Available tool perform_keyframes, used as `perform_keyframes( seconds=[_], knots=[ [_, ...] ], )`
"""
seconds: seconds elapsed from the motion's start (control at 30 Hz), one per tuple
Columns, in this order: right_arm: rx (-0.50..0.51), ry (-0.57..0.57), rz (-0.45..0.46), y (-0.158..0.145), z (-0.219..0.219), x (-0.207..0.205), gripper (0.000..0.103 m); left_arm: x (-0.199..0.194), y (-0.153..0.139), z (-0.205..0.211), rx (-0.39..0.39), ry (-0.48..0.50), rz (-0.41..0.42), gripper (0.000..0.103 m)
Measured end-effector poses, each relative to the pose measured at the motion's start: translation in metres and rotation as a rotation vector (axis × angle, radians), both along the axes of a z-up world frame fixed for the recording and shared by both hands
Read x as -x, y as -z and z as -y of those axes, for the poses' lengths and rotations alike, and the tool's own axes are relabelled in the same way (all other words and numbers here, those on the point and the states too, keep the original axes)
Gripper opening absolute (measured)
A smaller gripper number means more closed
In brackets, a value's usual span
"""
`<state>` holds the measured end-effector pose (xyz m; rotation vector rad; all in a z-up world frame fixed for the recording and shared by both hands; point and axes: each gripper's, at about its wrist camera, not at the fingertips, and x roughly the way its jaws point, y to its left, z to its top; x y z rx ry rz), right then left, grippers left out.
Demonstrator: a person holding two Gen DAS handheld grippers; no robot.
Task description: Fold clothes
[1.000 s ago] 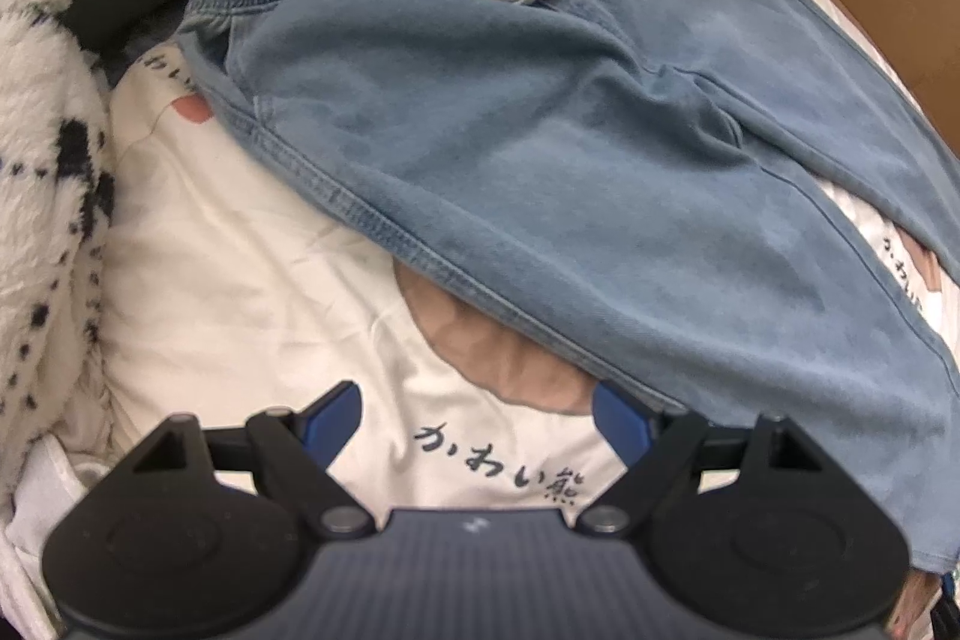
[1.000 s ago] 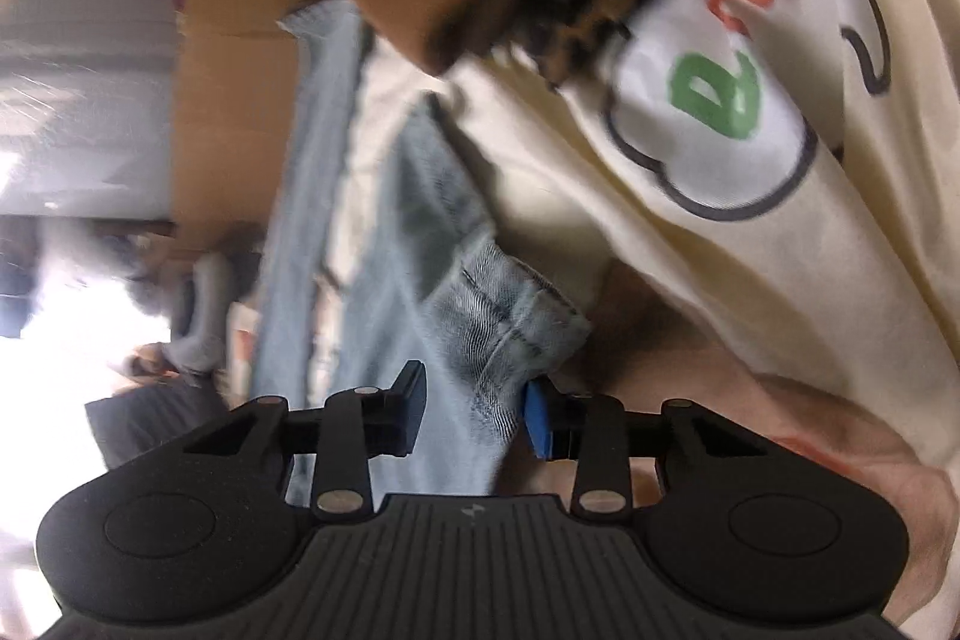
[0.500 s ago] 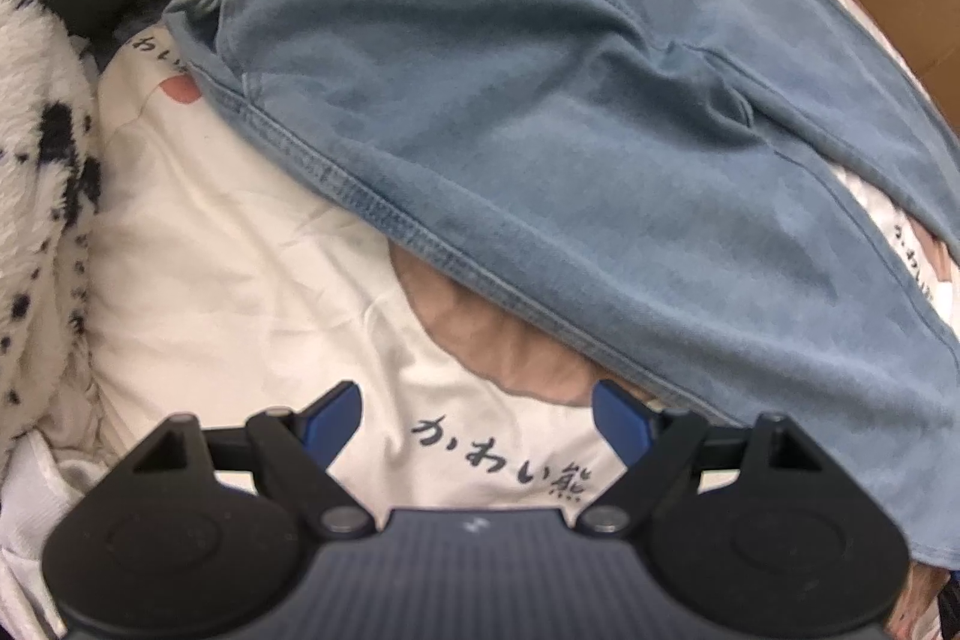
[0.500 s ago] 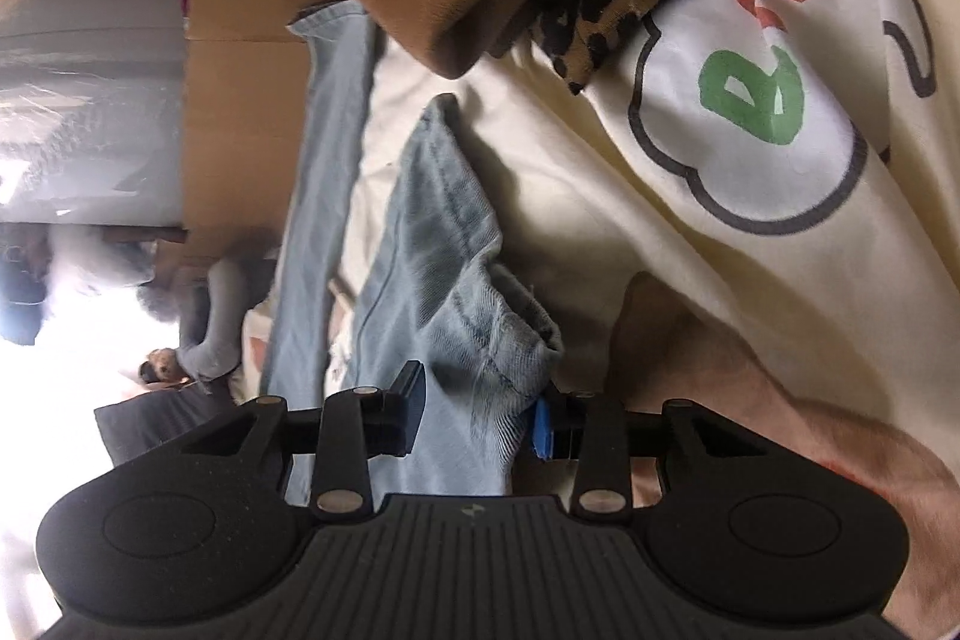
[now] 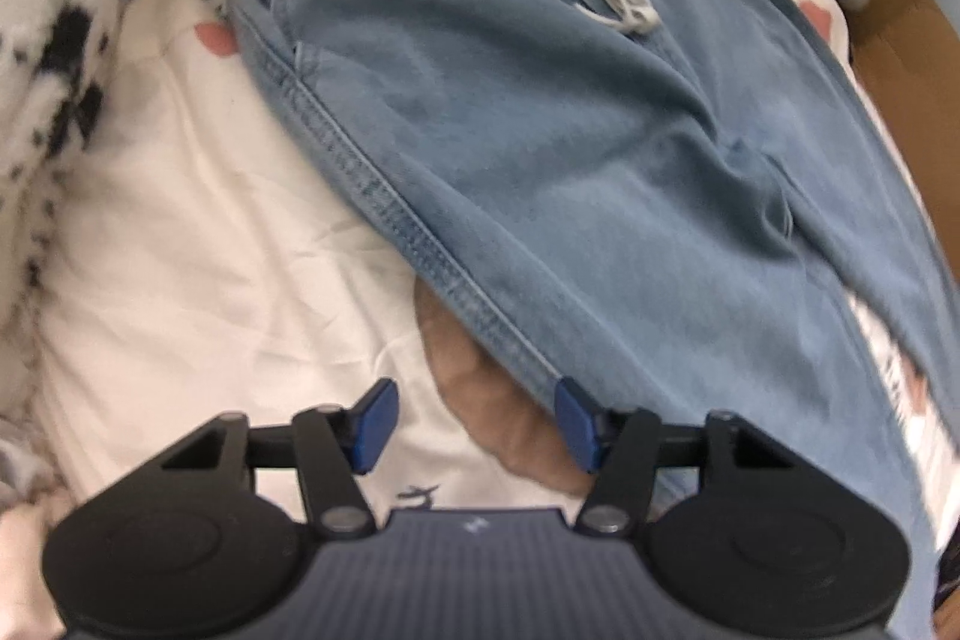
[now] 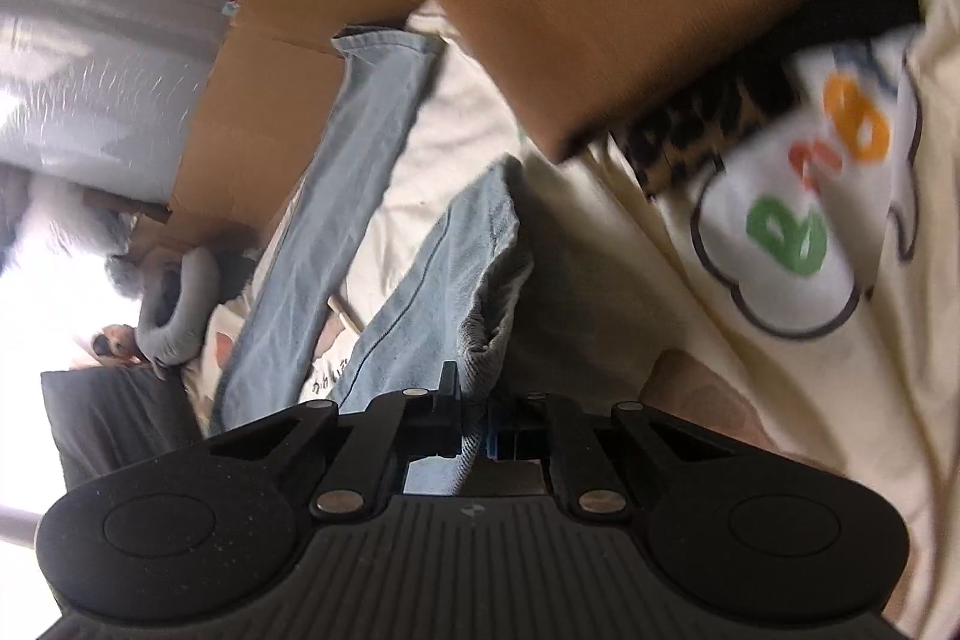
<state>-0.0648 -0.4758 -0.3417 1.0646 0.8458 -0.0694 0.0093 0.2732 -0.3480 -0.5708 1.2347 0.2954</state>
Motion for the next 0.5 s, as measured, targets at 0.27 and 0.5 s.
perform_keyframes(
  seconds=[0.27,0.5],
  knots=[
    [0.153,-0.027,-0.012,-0.051,-0.016,0.003,0.006,-0.006,0.015,-0.019,0.139,-0.164,0.075,0.053],
    [0.193,-0.035,-0.072,-0.065,-0.022,0.020,0.005,-0.005,0.029,-0.038,0.200,-0.316,0.098,0.035]
  ],
)
